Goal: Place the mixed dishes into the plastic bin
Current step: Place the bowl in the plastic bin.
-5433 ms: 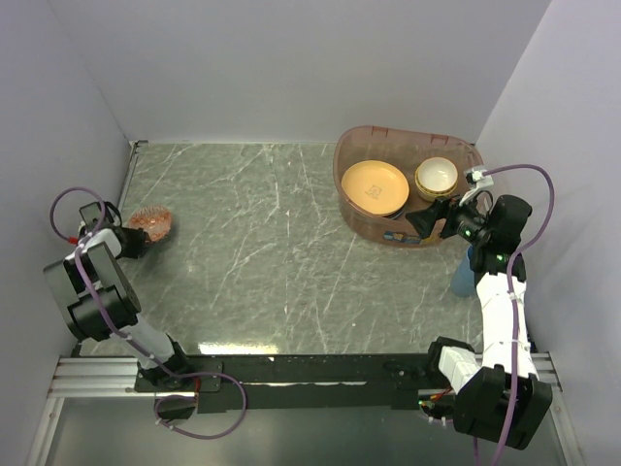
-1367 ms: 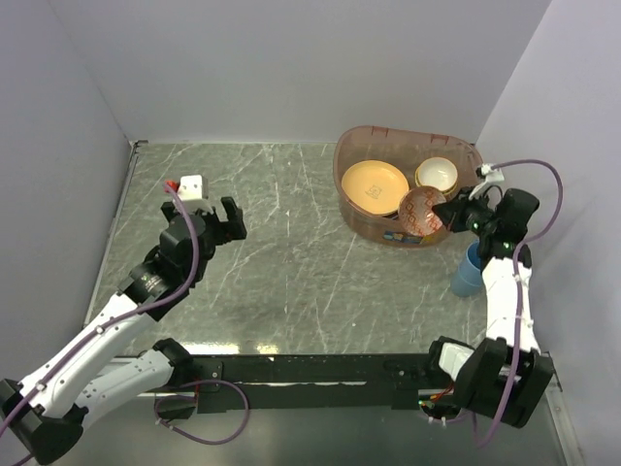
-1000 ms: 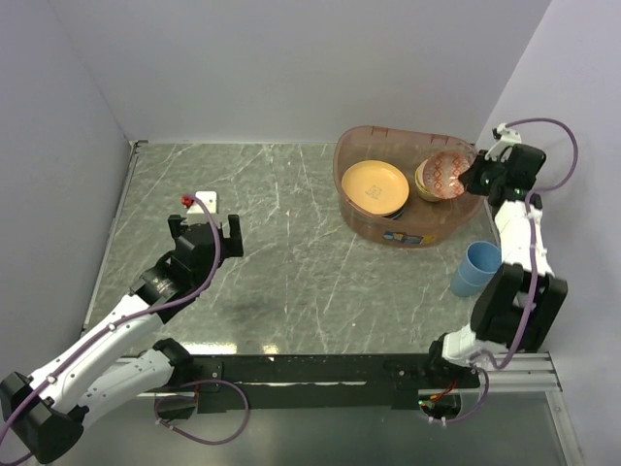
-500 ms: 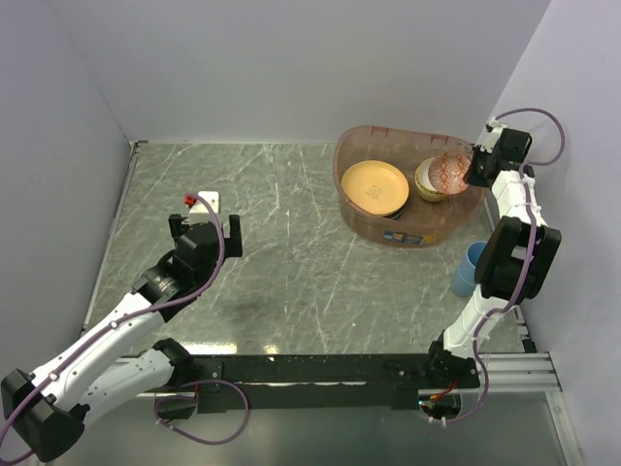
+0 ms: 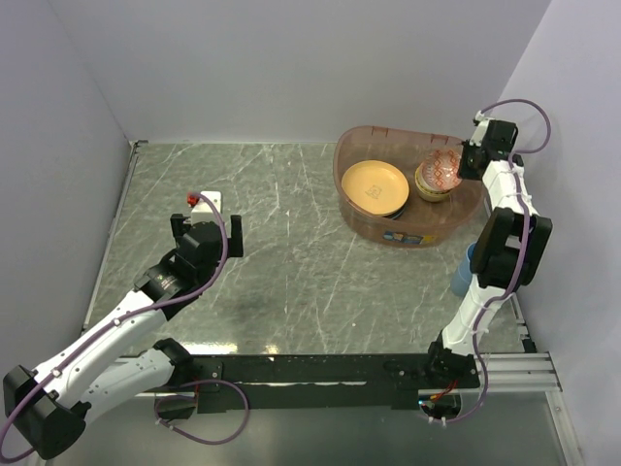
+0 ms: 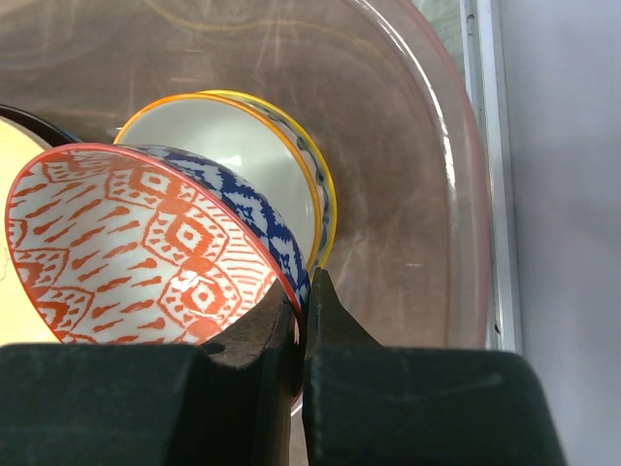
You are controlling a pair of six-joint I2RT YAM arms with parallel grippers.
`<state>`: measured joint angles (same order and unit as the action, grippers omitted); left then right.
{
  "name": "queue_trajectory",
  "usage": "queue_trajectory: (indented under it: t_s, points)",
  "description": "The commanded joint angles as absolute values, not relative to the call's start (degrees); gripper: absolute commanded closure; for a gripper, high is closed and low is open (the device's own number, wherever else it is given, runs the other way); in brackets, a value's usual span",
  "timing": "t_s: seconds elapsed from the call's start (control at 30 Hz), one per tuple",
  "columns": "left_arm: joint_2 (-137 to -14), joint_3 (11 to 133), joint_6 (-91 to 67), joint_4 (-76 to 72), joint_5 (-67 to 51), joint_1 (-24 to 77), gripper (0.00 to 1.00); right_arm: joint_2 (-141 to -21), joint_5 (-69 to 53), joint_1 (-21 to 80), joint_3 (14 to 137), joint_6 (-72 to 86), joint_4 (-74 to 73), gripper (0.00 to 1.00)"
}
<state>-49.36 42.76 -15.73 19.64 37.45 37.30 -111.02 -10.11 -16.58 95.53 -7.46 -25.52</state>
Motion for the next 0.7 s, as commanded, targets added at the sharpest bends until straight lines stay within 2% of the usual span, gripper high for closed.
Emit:
queue_trajectory:
  t_s: [0.0,0.67]
  points:
    - [-49.3,43.8,-15.1,18.8,39.1,37.0,0.01,-112.1,-8.0,-16.0,100.3,-8.5,-24.3,0.94]
    - [-50.4,43.9,-15.1,18.8,39.5,37.0,0.01,-116.1,-5.0,-14.6,105.2,-10.1,-25.2,0.90]
